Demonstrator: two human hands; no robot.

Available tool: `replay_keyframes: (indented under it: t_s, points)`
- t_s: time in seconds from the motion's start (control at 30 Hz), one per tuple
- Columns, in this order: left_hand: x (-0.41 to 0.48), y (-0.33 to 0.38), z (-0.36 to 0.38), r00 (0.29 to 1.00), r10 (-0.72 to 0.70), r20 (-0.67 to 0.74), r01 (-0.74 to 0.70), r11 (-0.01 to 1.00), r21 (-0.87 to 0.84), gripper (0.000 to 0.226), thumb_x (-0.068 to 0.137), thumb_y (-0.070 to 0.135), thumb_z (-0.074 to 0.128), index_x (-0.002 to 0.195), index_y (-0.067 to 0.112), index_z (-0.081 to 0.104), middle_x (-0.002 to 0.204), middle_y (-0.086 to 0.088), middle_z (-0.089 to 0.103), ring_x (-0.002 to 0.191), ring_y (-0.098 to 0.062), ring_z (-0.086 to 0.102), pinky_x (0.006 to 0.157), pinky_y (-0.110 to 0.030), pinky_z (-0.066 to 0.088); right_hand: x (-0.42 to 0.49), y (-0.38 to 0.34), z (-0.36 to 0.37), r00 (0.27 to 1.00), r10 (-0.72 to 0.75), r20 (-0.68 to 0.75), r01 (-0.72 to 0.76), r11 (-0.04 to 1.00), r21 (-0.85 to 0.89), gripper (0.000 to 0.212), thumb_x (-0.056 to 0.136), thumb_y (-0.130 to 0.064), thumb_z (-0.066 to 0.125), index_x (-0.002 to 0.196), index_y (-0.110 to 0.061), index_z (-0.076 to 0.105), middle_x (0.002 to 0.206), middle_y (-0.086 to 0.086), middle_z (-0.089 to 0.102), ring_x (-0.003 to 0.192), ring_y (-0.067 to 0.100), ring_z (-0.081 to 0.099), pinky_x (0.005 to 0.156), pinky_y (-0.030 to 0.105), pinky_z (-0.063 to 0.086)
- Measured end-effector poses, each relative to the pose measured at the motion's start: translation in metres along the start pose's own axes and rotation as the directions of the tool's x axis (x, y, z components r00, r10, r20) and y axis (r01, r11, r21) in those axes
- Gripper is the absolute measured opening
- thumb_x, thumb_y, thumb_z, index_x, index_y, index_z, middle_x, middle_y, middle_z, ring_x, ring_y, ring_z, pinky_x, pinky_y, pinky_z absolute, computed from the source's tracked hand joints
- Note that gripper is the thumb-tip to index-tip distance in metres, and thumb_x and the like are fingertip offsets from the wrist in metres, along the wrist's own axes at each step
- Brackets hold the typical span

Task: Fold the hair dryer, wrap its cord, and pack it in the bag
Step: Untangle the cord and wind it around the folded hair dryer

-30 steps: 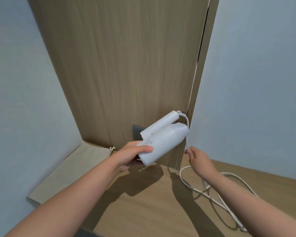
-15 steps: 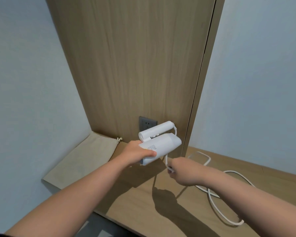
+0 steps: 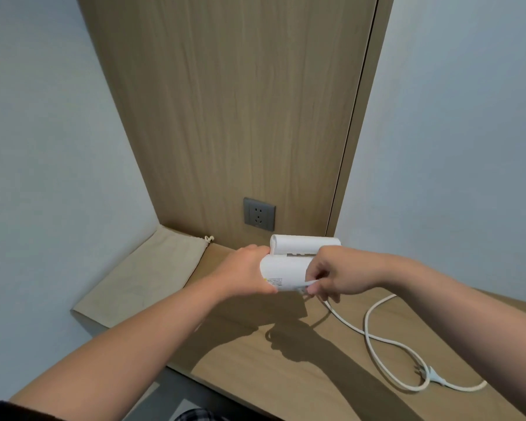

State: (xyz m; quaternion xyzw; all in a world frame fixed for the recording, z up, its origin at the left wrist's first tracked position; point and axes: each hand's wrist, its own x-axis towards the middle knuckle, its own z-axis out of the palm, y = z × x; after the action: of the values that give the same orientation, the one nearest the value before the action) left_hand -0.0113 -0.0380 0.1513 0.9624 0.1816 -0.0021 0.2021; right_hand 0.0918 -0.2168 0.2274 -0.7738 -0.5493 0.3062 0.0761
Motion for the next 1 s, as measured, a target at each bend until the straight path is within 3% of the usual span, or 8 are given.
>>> replay_keyframes:
  t_s: [0.13, 0.2, 0.3, 0.37, 0.53, 0.7, 0.87, 1.0]
  points:
    - [0.004, 0.006, -0.003, 0.992, 0.111, 0.064, -0.117, 0.989, 0.089, 0.067, 0.067, 0.038, 0.077, 0.127, 0.027, 0.051, 0.11, 0.0, 0.052, 0.101, -0.02, 0.055, 0.077, -0.03, 0.044, 0.0, -0.001, -0.011, 0.991, 0.021, -0.133, -0.058, 0.959, -0.276, 0.027, 0.089, -0.035, 0.058, 0.076, -0.015, 0.07, 0.064, 0.003, 0.059, 0.057, 0.019, 0.047, 0.053, 0.028, 0.036]
    - [0.006, 0.009, -0.006, 0.984, 0.149, 0.097, -0.157, 0.984, 0.084, 0.068, 0.067, 0.035, 0.078, 0.129, 0.028, 0.05, 0.111, 0.0, 0.051, 0.102, -0.019, 0.054, 0.079, -0.03, 0.044, 0.0, 0.0, -0.015, 0.993, 0.011, -0.121, -0.044, 0.96, -0.275, 0.028, 0.091, -0.031, 0.056, 0.081, -0.009, 0.071, 0.067, 0.006, 0.056, 0.061, 0.02, 0.043, 0.055, 0.03, 0.033]
    - [0.008, 0.012, -0.011, 0.97, 0.197, 0.144, -0.212, 0.973, 0.093, 0.07, 0.066, 0.033, 0.08, 0.129, 0.029, 0.05, 0.111, 0.002, 0.051, 0.102, -0.019, 0.053, 0.084, -0.034, 0.047, -0.001, 0.007, -0.028, 1.0, -0.018, -0.021, 0.014, 0.986, -0.165, 0.022, 0.089, -0.01, 0.051, 0.096, -0.01, 0.072, 0.074, 0.003, 0.06, 0.068, 0.017, 0.045, 0.064, 0.031, 0.039]
    - [0.009, 0.011, -0.011, 0.961, 0.217, 0.171, -0.234, 0.969, 0.086, 0.07, 0.065, 0.033, 0.081, 0.127, 0.03, 0.05, 0.11, 0.003, 0.05, 0.101, -0.019, 0.053, 0.081, -0.033, 0.047, 0.001, 0.015, -0.036, 0.998, -0.009, -0.066, 0.003, 0.996, -0.089, 0.034, 0.083, 0.0, 0.047, 0.097, -0.016, 0.073, 0.078, 0.003, 0.066, 0.07, 0.015, 0.05, 0.069, 0.036, 0.047]
    - [0.008, 0.008, -0.01, 0.952, 0.268, 0.15, -0.268, 0.963, -0.023, 0.069, 0.061, 0.033, 0.082, 0.124, 0.033, 0.052, 0.109, 0.008, 0.05, 0.101, -0.015, 0.053, 0.085, -0.035, 0.049, 0.017, 0.04, -0.037, 0.939, 0.055, -0.339, 0.008, 0.983, 0.182, 0.012, 0.087, -0.004, 0.06, 0.08, -0.009, 0.069, 0.066, 0.0, 0.066, 0.064, 0.011, 0.06, 0.064, 0.02, 0.048]
    - [0.004, 0.005, -0.012, 0.964, 0.233, 0.129, -0.21, 0.962, -0.175, 0.069, 0.062, 0.029, 0.085, 0.124, 0.029, 0.055, 0.106, 0.009, 0.053, 0.096, -0.011, 0.054, 0.079, -0.027, 0.05, 0.028, 0.061, -0.031, 0.902, 0.131, -0.412, 0.042, 0.922, 0.384, 0.011, 0.083, -0.014, 0.069, 0.073, -0.009, 0.067, 0.067, 0.0, 0.068, 0.063, 0.009, 0.06, 0.07, 0.025, 0.048]
    - [0.007, -0.006, -0.014, 0.97, 0.184, 0.157, -0.114, 0.919, -0.377, 0.056, 0.061, 0.019, 0.086, 0.112, 0.024, 0.062, 0.105, 0.008, 0.063, 0.091, -0.005, 0.06, 0.067, -0.015, 0.051, 0.029, 0.065, -0.027, 0.95, 0.088, -0.298, -0.02, 0.975, 0.222, 0.047, 0.093, -0.044, 0.046, 0.076, -0.004, 0.062, 0.07, 0.004, 0.053, 0.065, 0.013, 0.045, 0.065, 0.03, 0.038]
    - [0.013, -0.012, -0.013, 0.968, 0.179, 0.176, -0.093, 0.909, -0.407, 0.057, 0.06, 0.019, 0.087, 0.111, 0.023, 0.062, 0.106, 0.006, 0.065, 0.094, -0.009, 0.061, 0.07, -0.021, 0.054, 0.029, 0.06, -0.023, 0.972, -0.001, -0.236, 0.005, 1.0, 0.015, 0.034, 0.091, -0.047, 0.051, 0.083, -0.015, 0.058, 0.074, -0.004, 0.053, 0.067, 0.012, 0.047, 0.065, 0.028, 0.039]
